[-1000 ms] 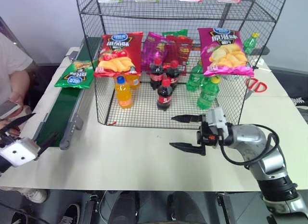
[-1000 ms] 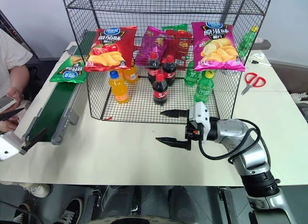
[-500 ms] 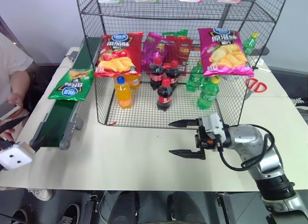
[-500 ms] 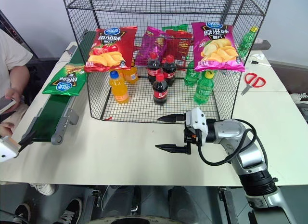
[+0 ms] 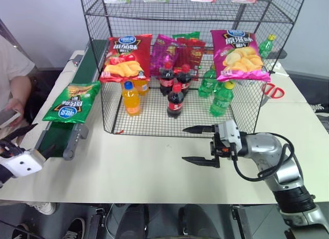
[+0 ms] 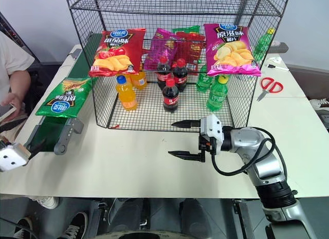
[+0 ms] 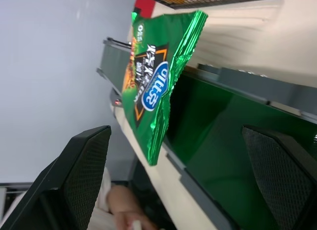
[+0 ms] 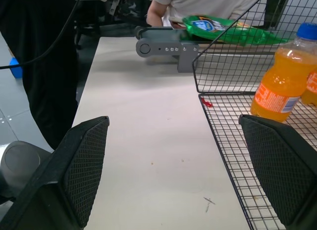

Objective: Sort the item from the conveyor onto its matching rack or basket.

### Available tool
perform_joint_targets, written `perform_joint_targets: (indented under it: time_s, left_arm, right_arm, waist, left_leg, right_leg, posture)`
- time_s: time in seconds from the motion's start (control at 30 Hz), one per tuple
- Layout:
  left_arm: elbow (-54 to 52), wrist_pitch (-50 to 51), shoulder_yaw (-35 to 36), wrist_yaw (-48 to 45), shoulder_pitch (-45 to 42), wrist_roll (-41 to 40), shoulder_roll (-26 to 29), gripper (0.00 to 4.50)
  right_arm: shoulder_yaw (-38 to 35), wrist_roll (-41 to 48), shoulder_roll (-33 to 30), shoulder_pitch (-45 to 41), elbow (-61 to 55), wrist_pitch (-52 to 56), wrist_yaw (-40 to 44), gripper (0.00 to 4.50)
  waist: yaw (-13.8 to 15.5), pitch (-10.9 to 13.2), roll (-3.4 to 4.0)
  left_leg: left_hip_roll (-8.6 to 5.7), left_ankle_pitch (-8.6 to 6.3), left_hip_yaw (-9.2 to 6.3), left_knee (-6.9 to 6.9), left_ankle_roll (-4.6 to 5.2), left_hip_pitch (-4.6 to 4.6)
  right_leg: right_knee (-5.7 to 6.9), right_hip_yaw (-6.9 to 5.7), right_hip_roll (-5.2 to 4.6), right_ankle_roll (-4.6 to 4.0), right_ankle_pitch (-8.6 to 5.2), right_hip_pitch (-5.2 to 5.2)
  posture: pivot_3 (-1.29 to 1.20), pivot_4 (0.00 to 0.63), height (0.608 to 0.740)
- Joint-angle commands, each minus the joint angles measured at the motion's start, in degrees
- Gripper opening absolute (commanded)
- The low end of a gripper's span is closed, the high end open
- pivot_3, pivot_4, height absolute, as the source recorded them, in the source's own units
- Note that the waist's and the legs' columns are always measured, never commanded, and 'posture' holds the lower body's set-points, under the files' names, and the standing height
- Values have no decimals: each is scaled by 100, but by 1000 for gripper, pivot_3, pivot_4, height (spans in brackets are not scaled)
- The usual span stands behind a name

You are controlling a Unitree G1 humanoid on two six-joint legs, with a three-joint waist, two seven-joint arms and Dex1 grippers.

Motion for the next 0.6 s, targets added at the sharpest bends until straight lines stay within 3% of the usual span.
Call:
perform_joint_targets:
  time_s: [0.03,0.6]
  left_arm:
    - [22,-47,8,78,-47,-107,154,4500]
    - [173,117,-442,-97,-250,-329,199,4500]
  right_arm:
    - [-128,57,-29,45,-245,-46,-45,4375]
    - [-200,27,-63,63,-271,-80,-185,4375]
  waist:
    - [-1,0,-1]
    - [2,0,-1]
  left_leg:
    - [0,0,0,0,0,0]
    - [0,0,1,0,0,0]
  right_leg:
    - [0,0,0,0,0,0]
    - [5,-1,1,0,0,-2]
  posture:
    - [0,150,739]
    - [0,150,739]
